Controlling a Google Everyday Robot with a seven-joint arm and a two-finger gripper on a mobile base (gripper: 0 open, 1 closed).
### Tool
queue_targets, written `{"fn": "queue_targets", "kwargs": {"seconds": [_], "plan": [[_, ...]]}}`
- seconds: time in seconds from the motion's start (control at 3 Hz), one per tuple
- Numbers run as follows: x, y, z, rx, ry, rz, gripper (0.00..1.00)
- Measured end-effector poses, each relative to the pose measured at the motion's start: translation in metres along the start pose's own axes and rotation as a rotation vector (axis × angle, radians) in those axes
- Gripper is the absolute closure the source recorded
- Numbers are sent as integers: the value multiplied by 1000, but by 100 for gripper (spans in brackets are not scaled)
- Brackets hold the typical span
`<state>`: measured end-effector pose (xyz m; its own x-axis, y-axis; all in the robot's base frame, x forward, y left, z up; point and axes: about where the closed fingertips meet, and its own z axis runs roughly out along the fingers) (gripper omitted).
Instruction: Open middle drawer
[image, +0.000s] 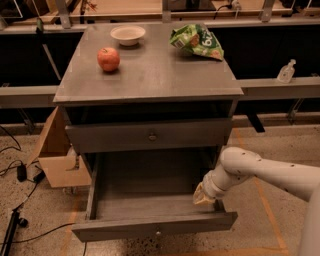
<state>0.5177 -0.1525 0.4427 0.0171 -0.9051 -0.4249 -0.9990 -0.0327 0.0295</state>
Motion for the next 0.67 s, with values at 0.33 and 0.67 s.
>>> {"fn": "queue_targets", "kwargs": {"seconds": [0.33,0.67], "plan": [[-9,-10,-54,171,-96,-26,100],[6,-4,-111,330,-152,84,83]]}}
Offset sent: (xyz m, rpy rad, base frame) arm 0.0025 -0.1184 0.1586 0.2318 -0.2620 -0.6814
